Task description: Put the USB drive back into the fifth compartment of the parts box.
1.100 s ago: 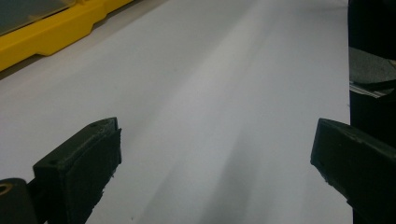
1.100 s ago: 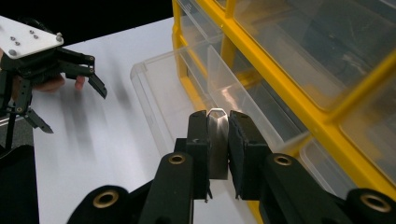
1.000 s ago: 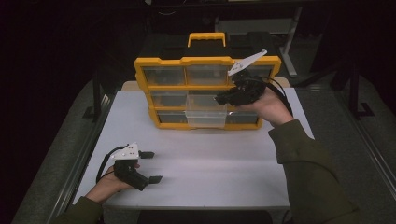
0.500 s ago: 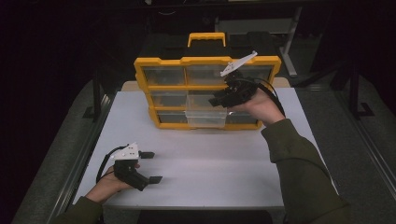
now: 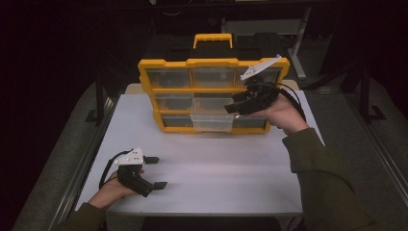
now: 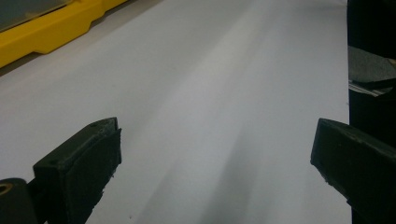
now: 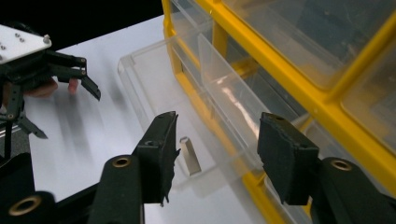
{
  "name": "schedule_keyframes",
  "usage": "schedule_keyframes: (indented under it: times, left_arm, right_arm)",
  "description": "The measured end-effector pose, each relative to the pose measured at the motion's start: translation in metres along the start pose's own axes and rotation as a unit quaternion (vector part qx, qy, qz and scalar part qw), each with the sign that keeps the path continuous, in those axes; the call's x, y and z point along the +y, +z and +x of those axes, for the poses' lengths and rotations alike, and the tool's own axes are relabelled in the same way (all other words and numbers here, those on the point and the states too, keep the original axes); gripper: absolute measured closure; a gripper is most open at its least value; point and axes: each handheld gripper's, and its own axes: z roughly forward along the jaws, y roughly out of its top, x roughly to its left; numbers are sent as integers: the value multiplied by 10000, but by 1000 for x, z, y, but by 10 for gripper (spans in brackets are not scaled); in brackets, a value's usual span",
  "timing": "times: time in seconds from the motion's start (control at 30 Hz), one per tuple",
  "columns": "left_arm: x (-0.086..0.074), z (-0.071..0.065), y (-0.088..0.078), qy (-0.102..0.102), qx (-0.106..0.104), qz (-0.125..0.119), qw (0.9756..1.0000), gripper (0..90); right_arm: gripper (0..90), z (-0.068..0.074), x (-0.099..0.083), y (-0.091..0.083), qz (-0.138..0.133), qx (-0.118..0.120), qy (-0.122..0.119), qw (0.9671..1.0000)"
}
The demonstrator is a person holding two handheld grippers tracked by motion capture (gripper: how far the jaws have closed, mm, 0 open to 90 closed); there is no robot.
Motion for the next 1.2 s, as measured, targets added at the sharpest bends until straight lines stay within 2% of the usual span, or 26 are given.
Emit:
schedule_keyframes:
  times: [0.43, 0.77, 1.2]
  left_arm:
    - [-1, -1, 1, 10, -5, 49, 10000, 11]
    - [-1, -1, 0, 8, 1, 47, 10000, 11]
    - [-1, -1, 0, 13, 4, 57, 10000, 11]
  right_arm:
    - [341, 3, -22, -9, -152, 3, 74, 9999]
    - [280, 8, -41, -2, -160, -38, 115, 9998]
    - [179, 15, -69, 15, -180, -119, 224, 9995]
